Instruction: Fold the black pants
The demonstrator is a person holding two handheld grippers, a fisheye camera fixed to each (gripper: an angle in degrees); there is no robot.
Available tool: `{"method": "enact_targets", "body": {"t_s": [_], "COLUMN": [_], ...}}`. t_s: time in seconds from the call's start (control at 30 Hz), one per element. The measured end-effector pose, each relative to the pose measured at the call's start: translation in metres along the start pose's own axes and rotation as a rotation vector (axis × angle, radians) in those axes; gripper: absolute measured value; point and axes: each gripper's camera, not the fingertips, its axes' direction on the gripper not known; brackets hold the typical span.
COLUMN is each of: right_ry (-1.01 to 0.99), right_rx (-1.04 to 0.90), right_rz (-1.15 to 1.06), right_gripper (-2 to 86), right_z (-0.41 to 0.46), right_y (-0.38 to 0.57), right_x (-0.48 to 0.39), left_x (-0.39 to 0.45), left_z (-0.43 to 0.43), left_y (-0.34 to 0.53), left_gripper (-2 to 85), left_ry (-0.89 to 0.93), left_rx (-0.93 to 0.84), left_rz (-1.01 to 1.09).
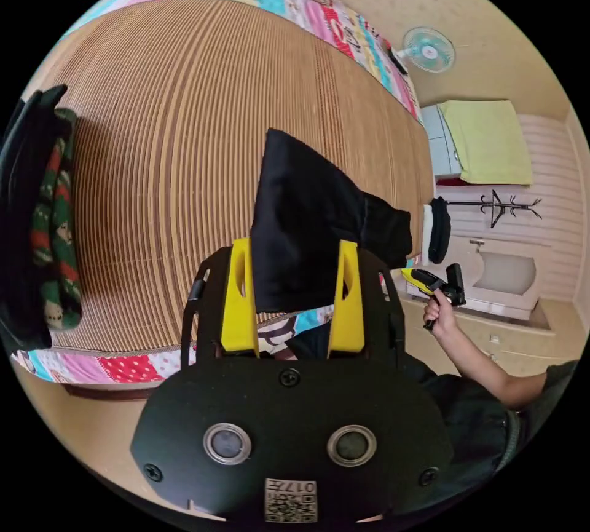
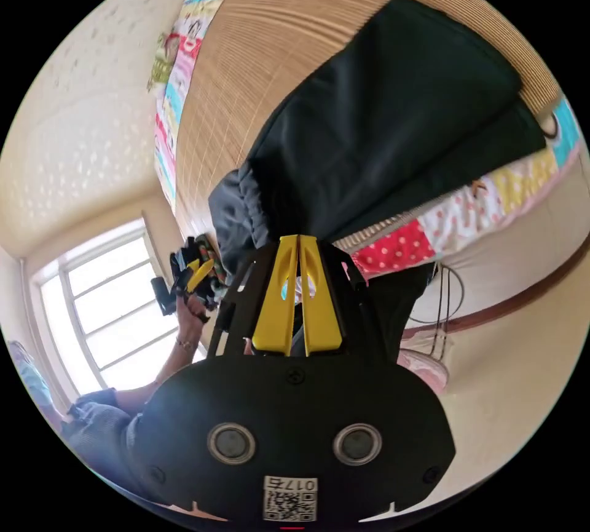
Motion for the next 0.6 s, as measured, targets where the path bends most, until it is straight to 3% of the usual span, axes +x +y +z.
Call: {"method": "enact_targets", "body": {"t_s": [0.1,0.23,0.4,0.5,0.6], "right_ry": [0.080,0.228,0.513,0.475,0.275], "right_rx": [-0.055,-0.096,-0.164,-0.212,-0.264], "right_rz": [-0.150,-0.283,-0.240,-0.229,-0.237], "right_gripper": [0.3,0.4,0.3,0.2,0.2], "right_z": [0.026,0.057,0.106,0.125,0.141], "right_y": [-0.017,-0.034,-0.060,-0.073,-0.085], "right_x": [-0.042,-0.082,-0.090,-0.099,-0.109], "left_x": [-0.038,-0.063,-0.056,-0.020,0.039], "left_z": [0.041,0.100,0.076,0.029,-0.020], "left_y": [-0.009,-0.004,0.003,-0.004,-0.015], "left_gripper": [19.8,12.9,7.7,6.8,6.5], "left_ry": [0.082,0.316,0.545,0.579,0.392], "left_rx": [-0.156,-0.363,-0.258,-0.156,-0.106], "left_rz": [-0.091,-0.164,-0.139,-0.006,0.201]}}
